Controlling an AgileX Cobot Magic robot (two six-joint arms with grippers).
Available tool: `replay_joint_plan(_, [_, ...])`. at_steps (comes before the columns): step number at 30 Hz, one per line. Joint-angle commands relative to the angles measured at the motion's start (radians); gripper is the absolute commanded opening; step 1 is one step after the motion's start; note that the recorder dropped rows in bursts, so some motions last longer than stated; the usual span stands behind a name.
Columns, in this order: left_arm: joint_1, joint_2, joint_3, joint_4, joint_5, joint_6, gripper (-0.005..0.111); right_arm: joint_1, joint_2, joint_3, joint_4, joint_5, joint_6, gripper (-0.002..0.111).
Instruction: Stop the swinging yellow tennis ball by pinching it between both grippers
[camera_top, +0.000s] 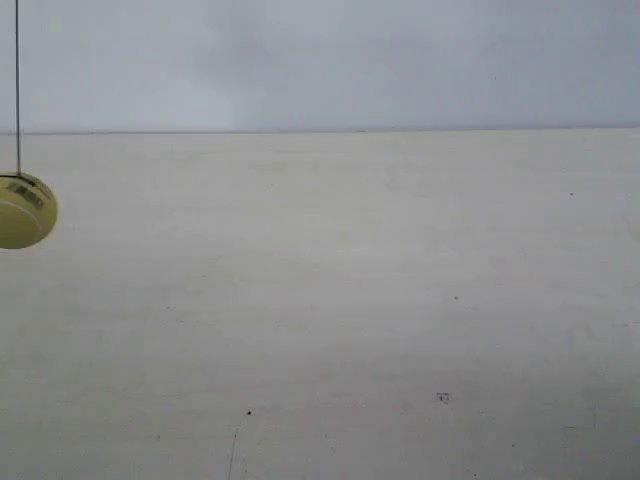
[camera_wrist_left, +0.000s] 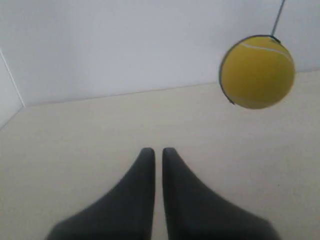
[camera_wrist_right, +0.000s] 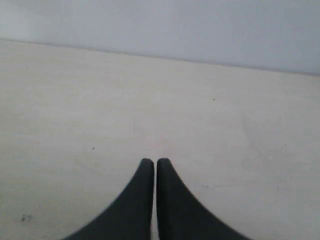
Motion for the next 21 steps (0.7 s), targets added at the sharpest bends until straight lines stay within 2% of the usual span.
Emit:
replay_joint_plan(1, [-0.003, -0.003, 0.004, -0.007, -0.058, -0.023, 0.005, 0.001, -0.005, 0.000, 0.024, -0.152, 0.003, 0.000])
replay_joint_plan(7, [-0.003, -0.003, 0.004, -0.007, -0.140, -0.040, 0.005, 0.001, -0.005, 0.000, 0.119, -0.198, 0.131, 0.000])
replay_joint_plan(9, [-0.003, -0.003, 0.004, -0.007, -0.165, -0.093, 0.005, 0.001, -0.005, 0.000, 0.119, -0.225, 0.131, 0.000])
replay_joint_plan(15, [-0.003, -0.003, 0.004, -0.007, -0.217, -0.420, 0.005, 0.001, -0.005, 0.000, 0.119, -0.285, 0.142, 0.000])
replay_joint_plan(21, [-0.003, -0.003, 0.004, -0.007, -0.293, -0.438, 0.005, 0.001, -0.005, 0.000, 0.159, -0.331, 0.354, 0.000])
